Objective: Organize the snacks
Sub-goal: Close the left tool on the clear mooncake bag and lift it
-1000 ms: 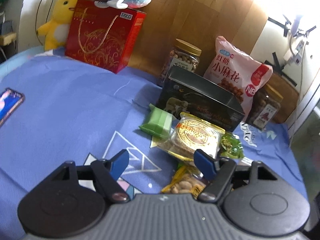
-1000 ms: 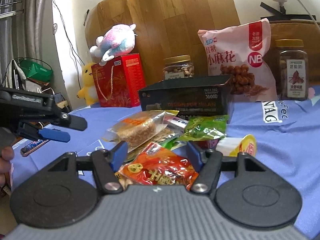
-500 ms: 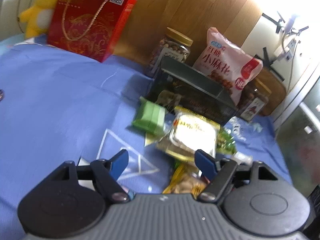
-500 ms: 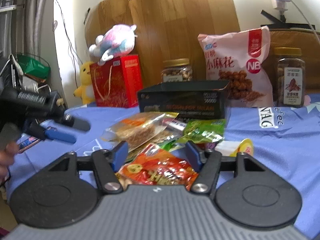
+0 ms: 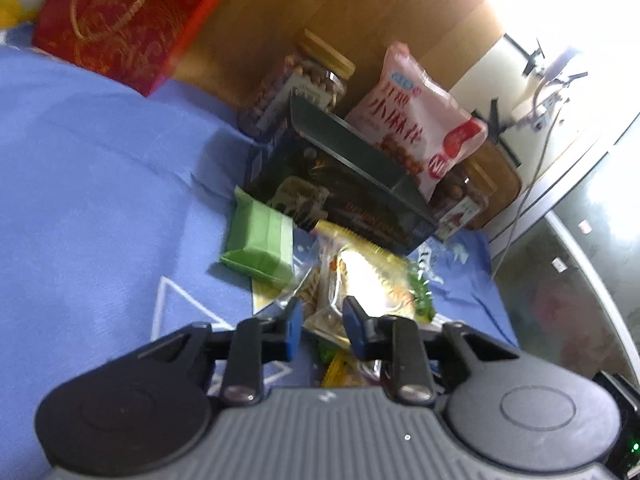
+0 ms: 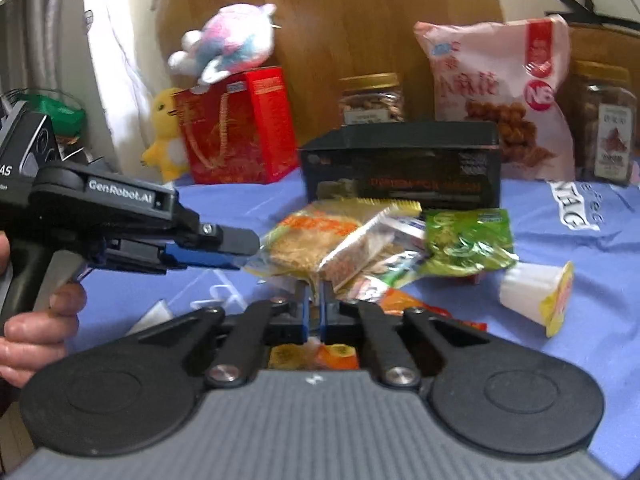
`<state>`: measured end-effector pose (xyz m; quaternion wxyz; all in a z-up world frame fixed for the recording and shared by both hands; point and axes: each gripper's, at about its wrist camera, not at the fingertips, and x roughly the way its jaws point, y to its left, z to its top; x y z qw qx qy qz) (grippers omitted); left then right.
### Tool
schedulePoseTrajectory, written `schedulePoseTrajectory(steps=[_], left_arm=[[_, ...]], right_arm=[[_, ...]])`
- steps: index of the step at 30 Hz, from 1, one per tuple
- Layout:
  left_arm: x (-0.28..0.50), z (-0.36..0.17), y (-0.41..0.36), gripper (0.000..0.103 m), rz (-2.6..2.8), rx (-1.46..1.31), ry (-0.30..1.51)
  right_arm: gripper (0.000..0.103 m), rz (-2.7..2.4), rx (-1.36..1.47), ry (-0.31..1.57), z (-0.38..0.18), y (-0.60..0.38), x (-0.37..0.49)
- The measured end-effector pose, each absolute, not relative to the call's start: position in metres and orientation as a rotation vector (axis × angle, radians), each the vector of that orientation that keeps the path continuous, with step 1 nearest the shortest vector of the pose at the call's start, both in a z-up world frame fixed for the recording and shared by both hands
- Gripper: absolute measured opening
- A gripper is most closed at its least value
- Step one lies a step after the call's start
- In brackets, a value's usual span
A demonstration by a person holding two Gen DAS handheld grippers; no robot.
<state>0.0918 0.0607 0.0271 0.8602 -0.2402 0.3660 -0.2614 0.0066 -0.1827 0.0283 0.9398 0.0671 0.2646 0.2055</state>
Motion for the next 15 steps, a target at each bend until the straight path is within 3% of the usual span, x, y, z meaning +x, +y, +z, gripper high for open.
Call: schedulePoseTrajectory(steps=[5, 11, 13, 15], left_arm=[[0.044, 0.033, 0.101, 0.019, -0.467, -0.486, 0.714], [-0.014, 0.005, 0.149, 0.017, -0.341, -0.569, 0.769], [-0.025, 0.001, 0.154, 0.017, -0.326, -0.555, 0.774], [-0.031, 0.009, 0.160, 0.021, -0.301, -0.532, 0.732]], right_arm=[[0.007, 0.546, 0.060, 0.520, 0.035, -0.148, -0.023], [0.008, 0.704, -0.044, 0.607, 0.016, -0.108, -0.044], [0.011, 0.710, -0.065, 0.621, 0.013, -0.103, -0.048], [0.025, 0.679, -0.090, 0.603, 0.015, -0.104, -0.052]])
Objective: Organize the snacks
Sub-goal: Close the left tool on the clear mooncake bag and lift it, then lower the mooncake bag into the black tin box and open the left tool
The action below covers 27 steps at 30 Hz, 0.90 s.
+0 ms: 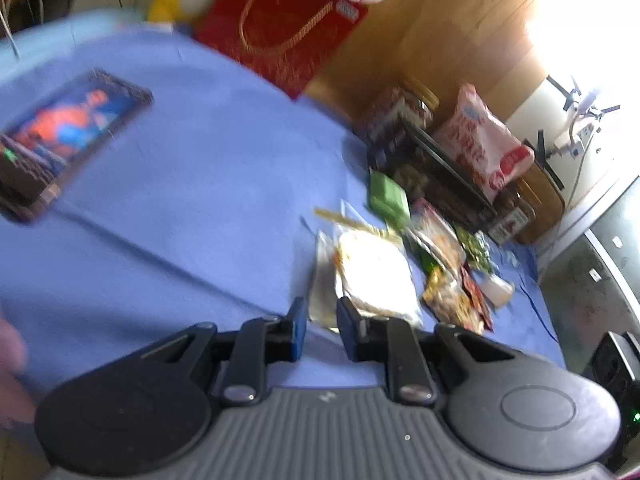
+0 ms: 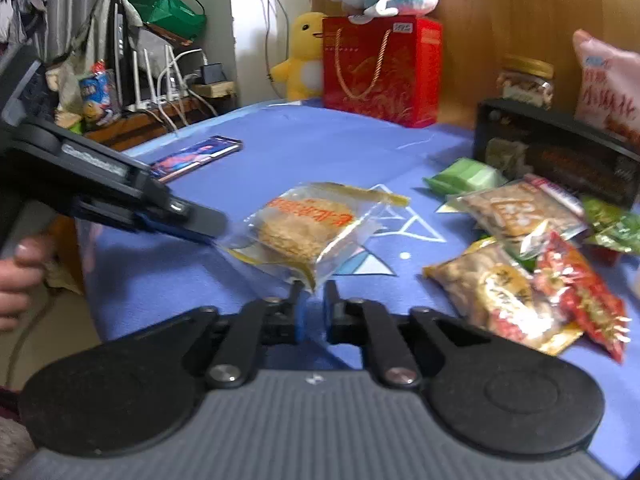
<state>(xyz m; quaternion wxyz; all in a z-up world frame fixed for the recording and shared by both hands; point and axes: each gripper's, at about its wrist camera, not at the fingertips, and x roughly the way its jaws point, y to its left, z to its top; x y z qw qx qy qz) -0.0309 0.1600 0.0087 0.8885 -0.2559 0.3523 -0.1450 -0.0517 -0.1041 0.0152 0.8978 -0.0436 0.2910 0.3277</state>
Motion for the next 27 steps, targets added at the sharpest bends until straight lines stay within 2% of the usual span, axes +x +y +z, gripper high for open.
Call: schedulePoseTrajectory(steps=[1, 2, 3, 4, 11, 13, 14, 15, 16, 19, 23, 27], left_arm=[[-0.031, 0.013, 0.162, 0.023, -0.299, -0.527, 0.710], [-0.029, 0.018, 0.164, 0.032, -0.298, -0.528, 0.691], [-0.024, 0.022, 0.167, 0.039, -0.302, -0.529, 0.679], [-0.018, 0.024, 0.167, 0.041, -0.314, -0.527, 0.676], [0.018, 0.013, 0.143, 0.045, -0.428, -0.493, 0.777], [0.022, 0.004, 0.138, 0.050, -0.441, -0.490, 0.814], [0.022, -0.001, 0.137, 0.050, -0.445, -0.492, 0.814], [0.021, -0.003, 0.135, 0.047, -0.458, -0.493, 0.800], [0.021, -0.004, 0.133, 0.044, -0.470, -0.493, 0.801], [0.023, -0.003, 0.130, 0.041, -0.453, -0.480, 0.802], [0.038, 0.018, 0.123, 0.039, -0.473, -0.457, 0.755], [0.076, 0.063, 0.095, 0.039, -0.509, -0.342, 0.639]], right_arm=[[0.046, 0.669, -0.090, 0.593, 0.017, -0.105, -0.052], [0.066, 0.656, -0.087, 0.578, 0.019, -0.107, -0.053], [0.071, 0.645, -0.087, 0.562, 0.022, -0.108, -0.054], [0.072, 0.642, -0.094, 0.547, 0.024, -0.108, -0.054], [0.071, 0.681, -0.111, 0.613, 0.025, -0.091, -0.024], [0.071, 0.705, -0.111, 0.652, 0.020, -0.086, -0.018], [0.070, 0.721, -0.108, 0.666, 0.018, -0.084, -0.018], [0.067, 0.741, -0.103, 0.683, 0.015, -0.081, -0.016], [0.058, 0.740, -0.119, 0.664, 0.014, -0.078, -0.019], [0.054, 0.714, -0.191, 0.622, 0.015, -0.069, -0.024], [0.051, 0.684, -0.139, 0.572, 0.030, -0.083, -0.010], [0.051, 0.598, -0.130, 0.453, 0.055, -0.100, 0.017]])
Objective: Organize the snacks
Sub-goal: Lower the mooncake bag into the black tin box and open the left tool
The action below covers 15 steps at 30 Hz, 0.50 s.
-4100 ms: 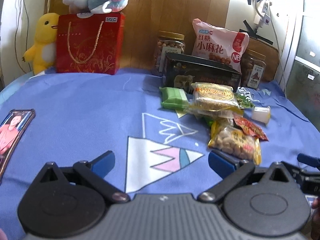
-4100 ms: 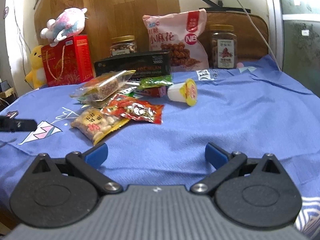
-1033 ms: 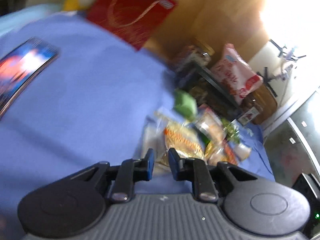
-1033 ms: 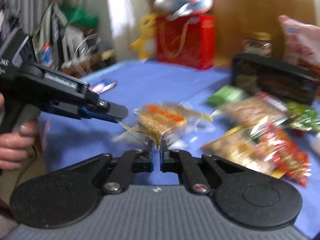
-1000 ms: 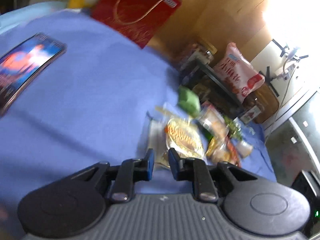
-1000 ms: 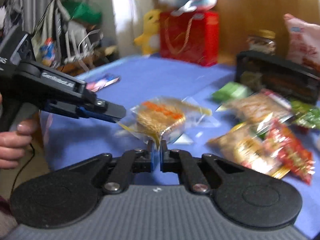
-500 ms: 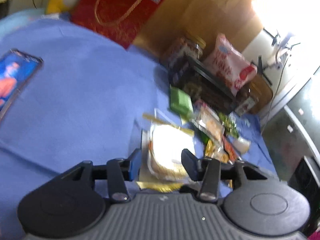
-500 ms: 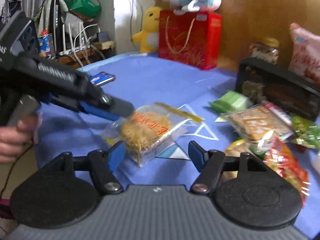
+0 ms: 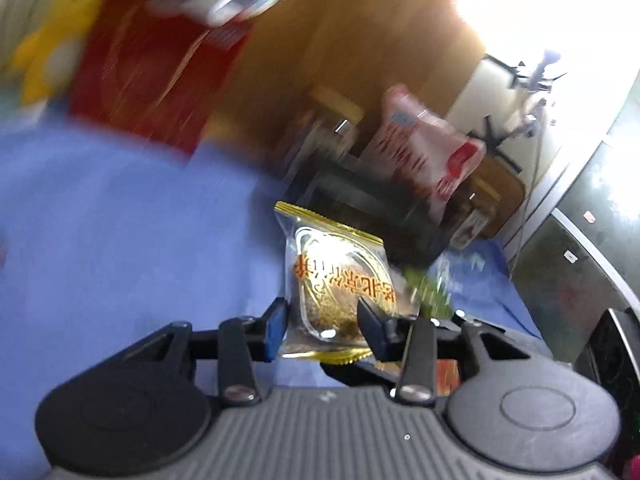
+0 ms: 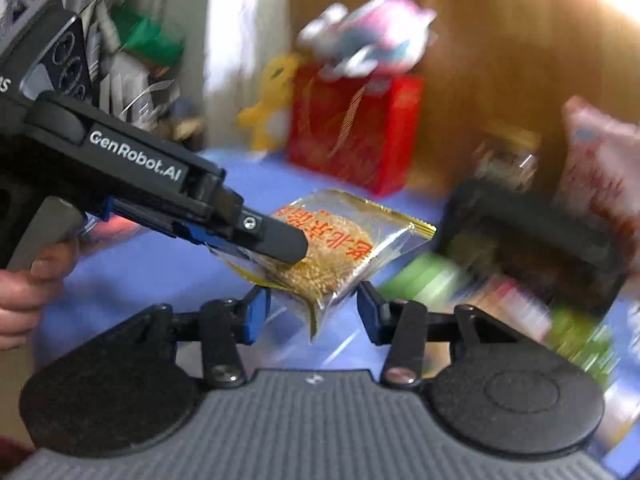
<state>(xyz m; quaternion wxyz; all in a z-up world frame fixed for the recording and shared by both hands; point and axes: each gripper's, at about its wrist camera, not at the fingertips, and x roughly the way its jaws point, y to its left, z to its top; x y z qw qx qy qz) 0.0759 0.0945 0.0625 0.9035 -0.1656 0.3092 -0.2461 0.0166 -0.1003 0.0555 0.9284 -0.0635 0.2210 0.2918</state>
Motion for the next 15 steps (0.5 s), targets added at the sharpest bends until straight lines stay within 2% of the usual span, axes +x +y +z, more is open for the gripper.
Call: schedulePoseTrajectory(steps=[6, 15], left_arm=[[0.166, 0.095, 0.029, 0.039, -0.573, -0.254, 0.546], [0.241, 0.064, -0.025, 0.038, -0.554, -0.269, 0.607]], right_arm=[[0.051, 0.394, -0.074, 0.365, 0.074, -0.144, 0.095], [0.052, 0.260, 0.081, 0.452, 0.051, -0.185, 0.159]])
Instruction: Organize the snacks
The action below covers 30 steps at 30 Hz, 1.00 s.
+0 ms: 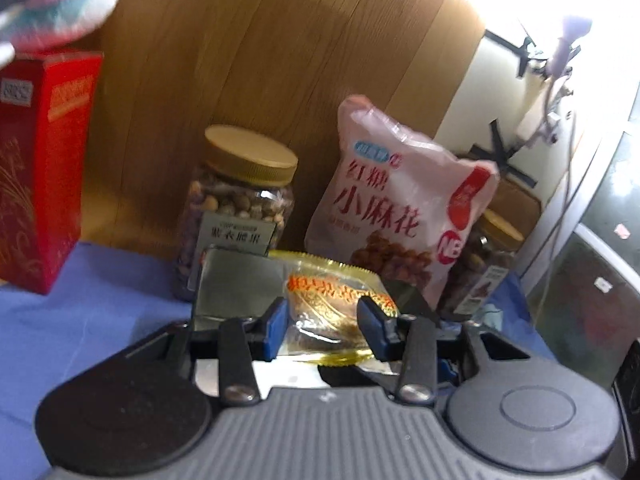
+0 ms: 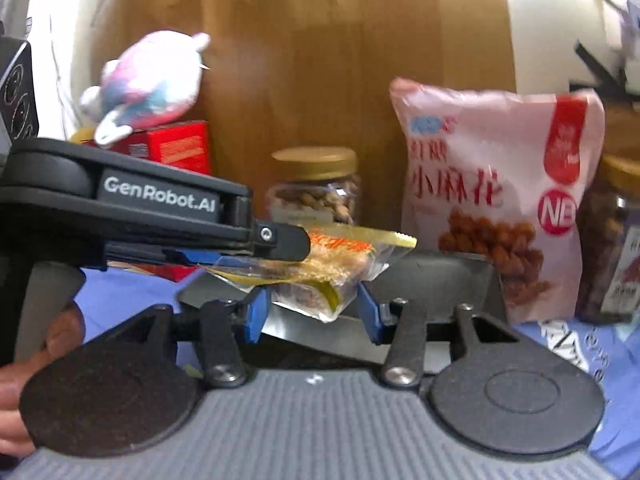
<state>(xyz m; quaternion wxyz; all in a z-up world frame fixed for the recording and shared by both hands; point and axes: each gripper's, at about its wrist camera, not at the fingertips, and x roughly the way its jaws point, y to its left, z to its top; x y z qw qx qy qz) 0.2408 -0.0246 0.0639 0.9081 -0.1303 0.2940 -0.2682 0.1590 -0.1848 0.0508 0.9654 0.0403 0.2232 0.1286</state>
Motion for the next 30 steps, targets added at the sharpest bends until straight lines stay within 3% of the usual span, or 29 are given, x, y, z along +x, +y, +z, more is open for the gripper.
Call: schedulePoseTrajectory(steps=[7, 14, 19, 24, 28, 30], left_arm=[[0.242, 0.055, -0.030, 0.039, -0.509, -0.258, 0.597], [0.149, 0.052, 0.035, 0.044, -0.457, -0.277, 0.387], [0.100, 0.012, 0.068, 0.044, -0.354, -0.226, 0.449], [0.073, -0.001, 0.101, 0.044, -0.244, -0.231, 0.462], [0.061, -0.005, 0.114, 0.047, -0.191, -0.180, 0.455], [0.059, -0.005, 0.118, 0.050, -0.185, -0.188, 0.447]], right_arm=[[0.062, 0.237, 0.084, 0.443, 0.049, -0.187, 0.156], [0.061, 0.319, 0.109, 0.415, 0.064, -0.199, 0.102], [0.061, 0.445, 0.089, 0.507, 0.057, -0.175, 0.071], [0.062, 0.441, 0.030, 0.649, 0.042, -0.128, 0.093], [0.075, 0.396, 0.004, 0.704, 0.034, -0.104, 0.114], [0.075, 0.382, -0.045, 0.737, 0.029, -0.092, 0.119]])
